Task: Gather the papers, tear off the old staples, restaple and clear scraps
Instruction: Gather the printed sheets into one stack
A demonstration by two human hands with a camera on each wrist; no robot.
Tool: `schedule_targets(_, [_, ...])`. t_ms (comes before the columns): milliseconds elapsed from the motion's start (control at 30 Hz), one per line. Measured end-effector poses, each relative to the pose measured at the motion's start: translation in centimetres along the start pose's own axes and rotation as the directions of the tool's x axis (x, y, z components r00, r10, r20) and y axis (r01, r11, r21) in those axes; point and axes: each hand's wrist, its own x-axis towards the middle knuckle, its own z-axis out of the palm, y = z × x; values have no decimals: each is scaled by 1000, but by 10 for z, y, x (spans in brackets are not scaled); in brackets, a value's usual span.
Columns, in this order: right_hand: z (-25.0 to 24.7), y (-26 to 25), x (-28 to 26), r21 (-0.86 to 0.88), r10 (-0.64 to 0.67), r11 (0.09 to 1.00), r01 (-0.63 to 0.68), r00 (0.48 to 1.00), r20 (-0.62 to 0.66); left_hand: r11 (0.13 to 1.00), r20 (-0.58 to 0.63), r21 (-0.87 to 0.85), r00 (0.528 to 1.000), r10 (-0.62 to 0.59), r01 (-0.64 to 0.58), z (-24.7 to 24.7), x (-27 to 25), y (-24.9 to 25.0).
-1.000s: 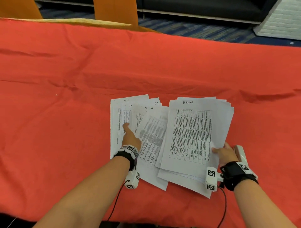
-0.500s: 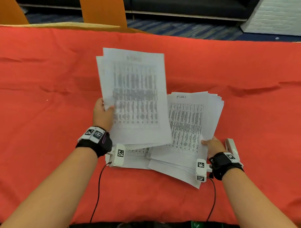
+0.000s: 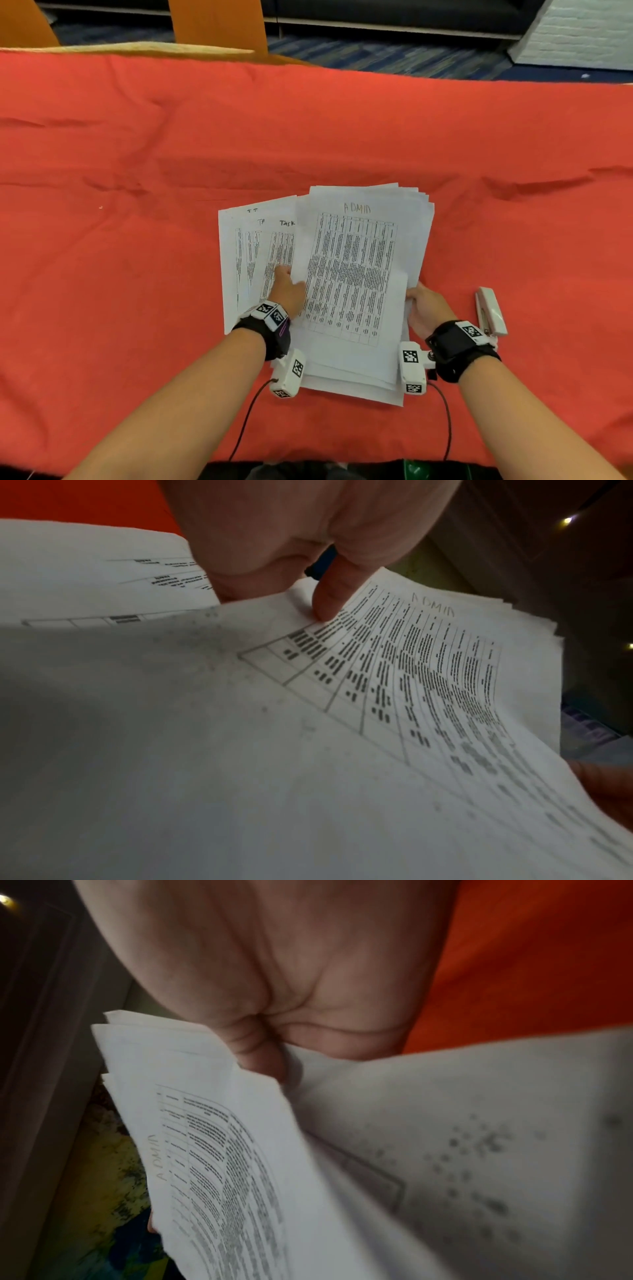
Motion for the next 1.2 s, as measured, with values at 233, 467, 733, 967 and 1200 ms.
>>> schedule_targets(233, [3,-1,-5,-8,-47,999,48,993,110,989,-65,-53,989,133,-136,6,-5,10])
schedule_targets(467, [-17,4,19,-187,-97,979,82,993,-70,968,-87,215,984,152,-131,-1,12,-4])
schedule_targets(733, [-54,3,26,-178,-95,982,60,976,-194,842,-248,517,968,-23,152,-40,44,-50])
schedule_targets(967, [-60,3,27,-125,-69,991,45,978,-195,893,-241,442,970,28,84,-44,48,-47])
schedule_targets(1200, [-50,2,35,-118,-50,993,30,985,-168,783,-264,622,935,237,-23,-50,31,-41])
